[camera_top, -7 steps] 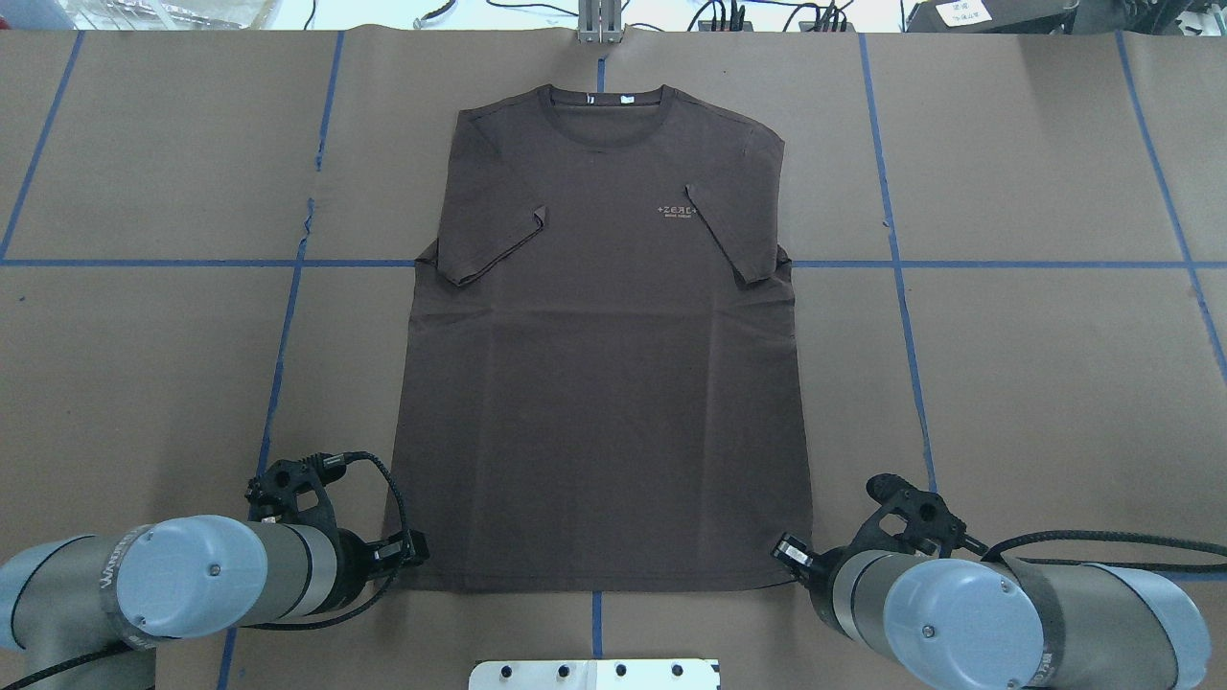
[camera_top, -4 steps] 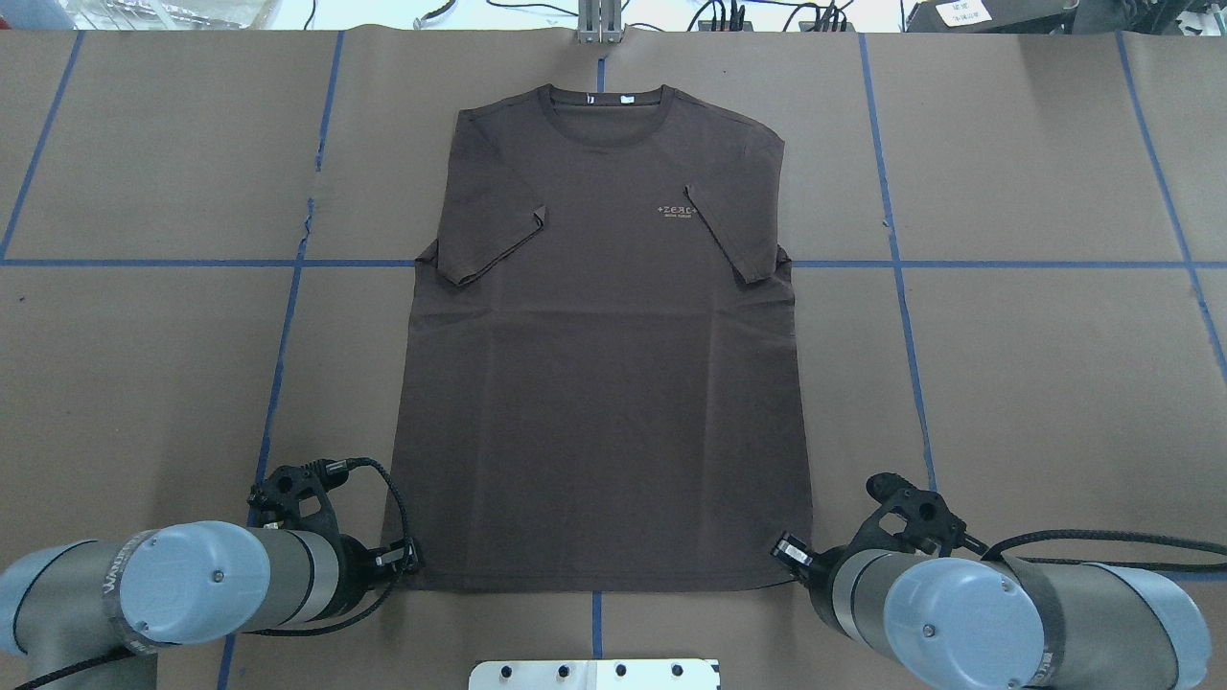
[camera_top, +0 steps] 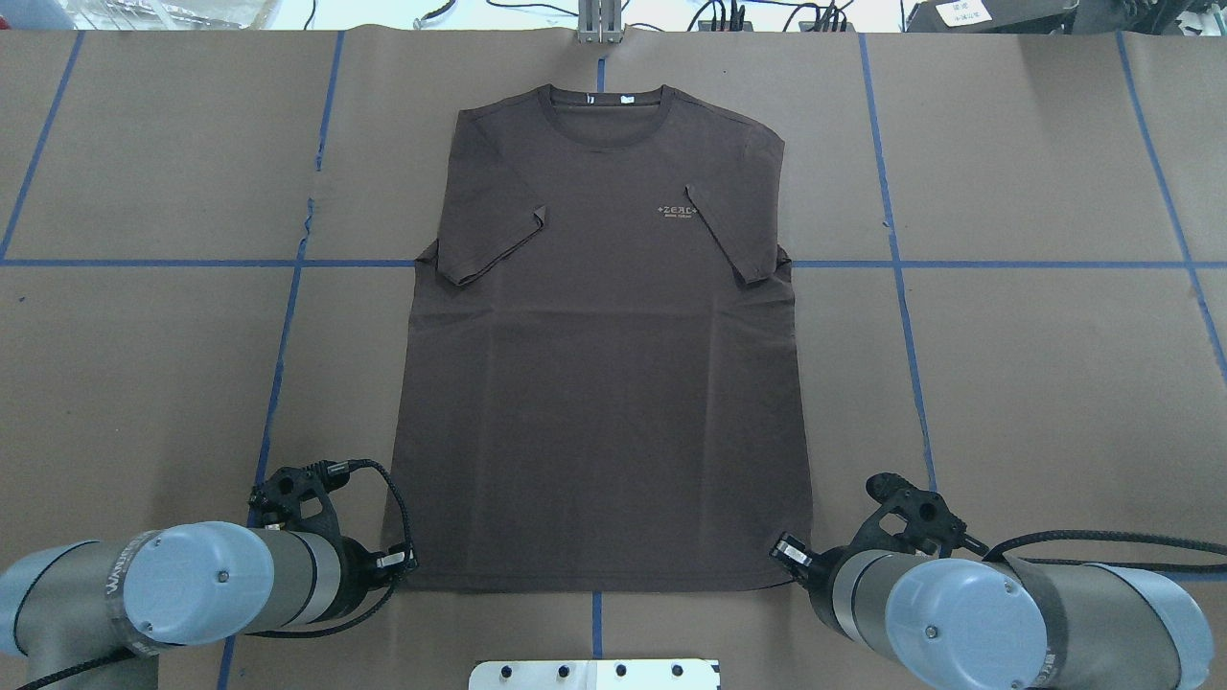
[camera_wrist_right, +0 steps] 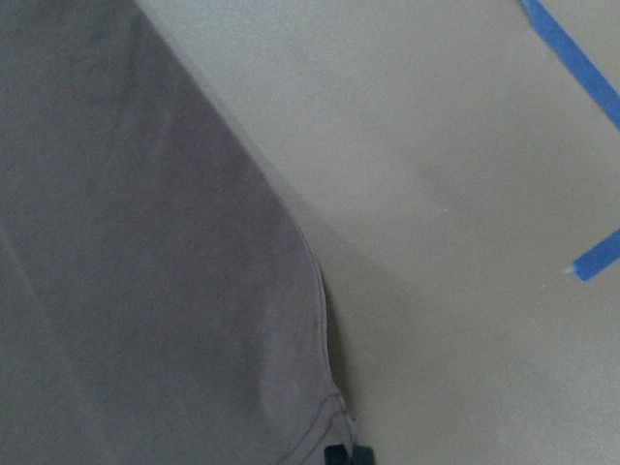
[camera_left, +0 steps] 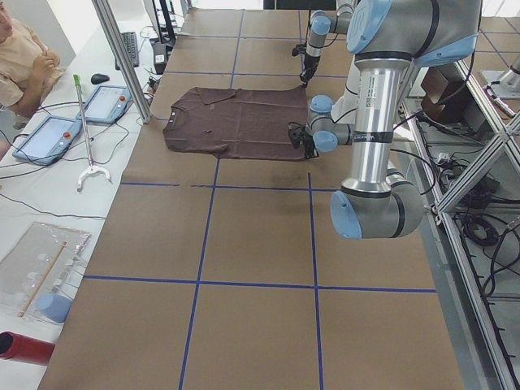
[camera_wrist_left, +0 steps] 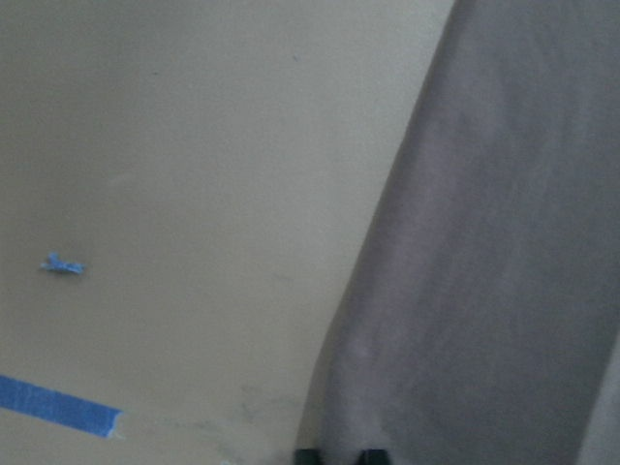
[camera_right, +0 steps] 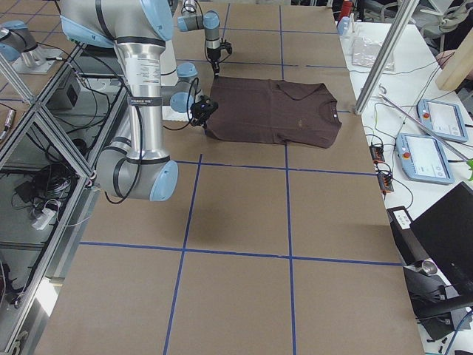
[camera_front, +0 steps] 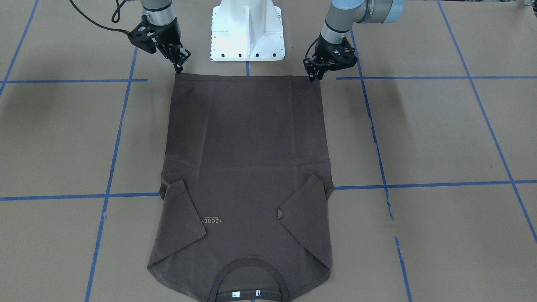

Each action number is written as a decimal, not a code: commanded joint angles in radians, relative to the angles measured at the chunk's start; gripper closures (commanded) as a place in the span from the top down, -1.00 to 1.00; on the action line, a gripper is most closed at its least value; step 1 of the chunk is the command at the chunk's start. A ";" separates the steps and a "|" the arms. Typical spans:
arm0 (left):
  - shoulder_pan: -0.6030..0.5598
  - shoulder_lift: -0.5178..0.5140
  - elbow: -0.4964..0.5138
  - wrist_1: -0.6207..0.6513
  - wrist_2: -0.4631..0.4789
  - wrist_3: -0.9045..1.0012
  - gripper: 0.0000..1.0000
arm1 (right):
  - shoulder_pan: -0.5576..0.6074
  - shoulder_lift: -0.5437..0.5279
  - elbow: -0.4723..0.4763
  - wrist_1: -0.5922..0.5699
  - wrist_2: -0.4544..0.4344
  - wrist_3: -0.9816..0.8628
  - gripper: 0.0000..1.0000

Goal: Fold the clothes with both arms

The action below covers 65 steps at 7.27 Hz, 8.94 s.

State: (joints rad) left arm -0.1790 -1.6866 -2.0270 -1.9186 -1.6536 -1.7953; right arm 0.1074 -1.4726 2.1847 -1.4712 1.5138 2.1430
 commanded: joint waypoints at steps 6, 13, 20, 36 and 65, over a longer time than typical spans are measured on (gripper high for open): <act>-0.008 0.054 -0.270 0.051 -0.052 -0.004 -1.00 | 0.026 -0.110 0.214 -0.014 0.023 0.000 -1.00; -0.431 -0.358 0.167 0.104 -0.040 0.199 -1.00 | 0.552 0.352 -0.338 -0.005 0.189 -0.424 -1.00; -0.574 -0.547 0.741 -0.226 0.070 0.361 -1.00 | 0.710 0.693 -0.962 0.164 0.224 -0.514 -1.00; -0.634 -0.605 0.864 -0.391 -0.011 0.373 -0.20 | 0.612 0.354 -0.590 0.265 0.329 -0.410 0.40; -0.374 -0.251 0.335 -0.307 -0.236 0.138 0.43 | 0.246 -0.068 0.161 0.121 0.422 -0.215 1.00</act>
State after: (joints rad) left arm -0.6327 -1.9754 -1.6639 -2.2472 -1.9584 -1.6167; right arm 0.2896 -1.5475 2.3485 -1.3501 1.9384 1.9311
